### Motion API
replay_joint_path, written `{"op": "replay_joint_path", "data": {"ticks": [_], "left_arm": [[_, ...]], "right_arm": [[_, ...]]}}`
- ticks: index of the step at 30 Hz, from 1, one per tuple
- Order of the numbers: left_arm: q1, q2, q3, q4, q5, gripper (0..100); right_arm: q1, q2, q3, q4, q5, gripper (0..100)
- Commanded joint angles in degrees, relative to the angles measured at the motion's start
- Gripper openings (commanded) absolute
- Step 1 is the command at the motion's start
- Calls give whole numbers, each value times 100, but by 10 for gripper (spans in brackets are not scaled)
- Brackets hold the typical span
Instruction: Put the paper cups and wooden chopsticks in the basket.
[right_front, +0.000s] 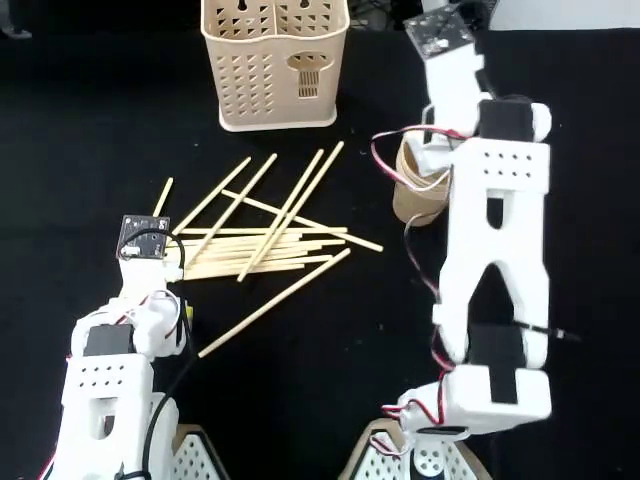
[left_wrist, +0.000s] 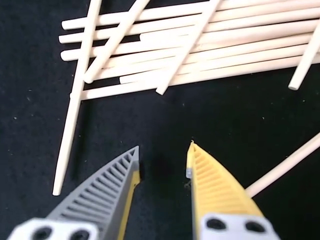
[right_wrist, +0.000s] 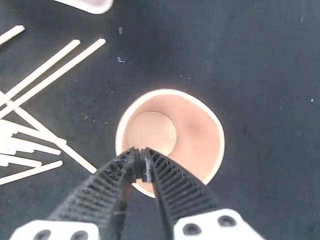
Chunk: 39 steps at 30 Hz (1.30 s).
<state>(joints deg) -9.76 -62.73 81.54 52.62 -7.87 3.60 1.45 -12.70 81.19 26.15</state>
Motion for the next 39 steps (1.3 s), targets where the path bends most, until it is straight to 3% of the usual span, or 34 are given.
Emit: {"op": "replay_joint_path", "data": {"ticks": [1,20,30,33,36,39], "left_arm": [[4,-88,-22,-79,18,166],[4,-88,-13,-79,18,166],[4,-88,-13,-79,18,166],[4,-88,-13,-79,18,166],[4,-88,-13,-79,18,166],[4,-88,-13,-79,18,166]], "right_arm": [[-123,-242,92,53,-53,13],[-246,-259,1174,-730,0,13],[-141,-1024,-163,105,0,16],[-97,-919,-75,510,132,104],[-185,-664,198,897,905,240],[-237,-453,330,941,1547,240]]}}
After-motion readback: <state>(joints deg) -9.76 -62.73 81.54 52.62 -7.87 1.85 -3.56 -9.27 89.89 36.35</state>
